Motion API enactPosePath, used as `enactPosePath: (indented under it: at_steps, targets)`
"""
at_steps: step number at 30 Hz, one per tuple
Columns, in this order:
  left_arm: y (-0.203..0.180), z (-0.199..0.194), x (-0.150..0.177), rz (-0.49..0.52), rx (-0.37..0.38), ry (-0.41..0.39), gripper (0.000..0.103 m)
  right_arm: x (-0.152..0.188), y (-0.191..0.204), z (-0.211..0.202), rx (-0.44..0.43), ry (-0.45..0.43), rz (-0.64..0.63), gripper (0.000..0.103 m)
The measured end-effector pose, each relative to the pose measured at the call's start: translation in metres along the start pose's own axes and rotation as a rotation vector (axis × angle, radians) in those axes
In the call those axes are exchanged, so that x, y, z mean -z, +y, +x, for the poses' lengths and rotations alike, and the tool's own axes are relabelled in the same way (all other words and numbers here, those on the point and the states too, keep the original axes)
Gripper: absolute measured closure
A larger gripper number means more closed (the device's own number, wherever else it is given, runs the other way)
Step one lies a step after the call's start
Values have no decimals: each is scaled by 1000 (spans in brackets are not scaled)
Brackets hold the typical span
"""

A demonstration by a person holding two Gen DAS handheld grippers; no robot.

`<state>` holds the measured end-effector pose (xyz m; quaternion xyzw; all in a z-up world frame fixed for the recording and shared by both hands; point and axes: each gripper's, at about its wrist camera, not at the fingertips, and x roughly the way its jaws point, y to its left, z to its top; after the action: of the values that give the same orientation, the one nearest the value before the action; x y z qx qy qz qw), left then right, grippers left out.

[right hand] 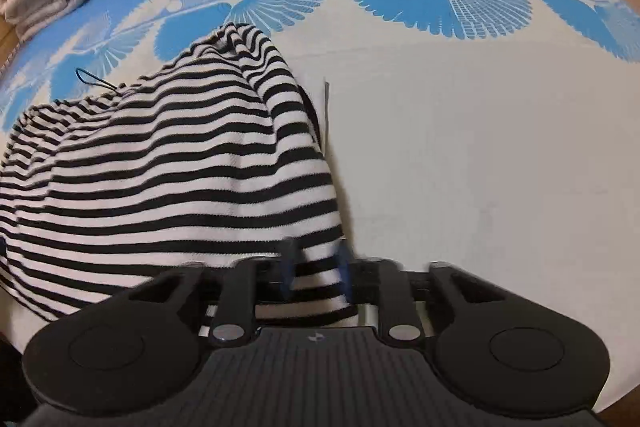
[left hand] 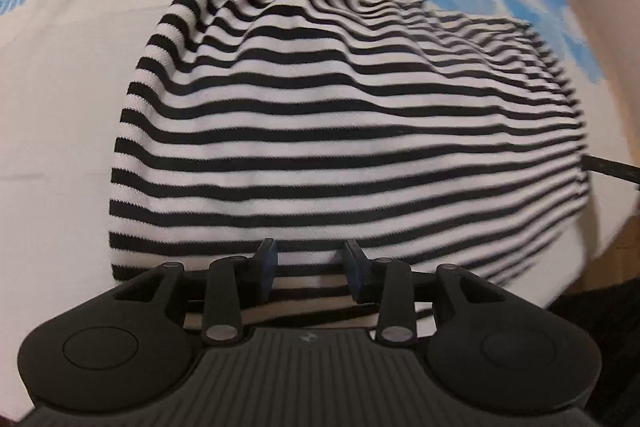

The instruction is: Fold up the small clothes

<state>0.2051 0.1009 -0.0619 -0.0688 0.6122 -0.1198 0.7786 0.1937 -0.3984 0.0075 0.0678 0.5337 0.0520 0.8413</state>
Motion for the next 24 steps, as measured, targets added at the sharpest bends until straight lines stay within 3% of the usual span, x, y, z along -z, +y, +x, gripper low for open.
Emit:
enactPosePath:
  at_steps: [4, 7, 12, 16, 24]
  targets:
    - [13, -16, -18, -133, -10, -140, 63, -1, -18, 2, 17, 23, 130, 99]
    - [27, -32, -30, -243, -12, -252, 63, -4, -13, 0, 15, 11, 128, 96]
    - [33, -43, -47, -310, -65, -370, 62, -24, 5, -20, 49, -175, 70, 74]
    - [33, -31, -70, -317, -115, -389, 41, -46, 19, -9, 32, -244, 51, 64]
    - [40, -4, -90, -256, -180, -362, 41, -84, 40, 47, 107, -216, 25, 62]
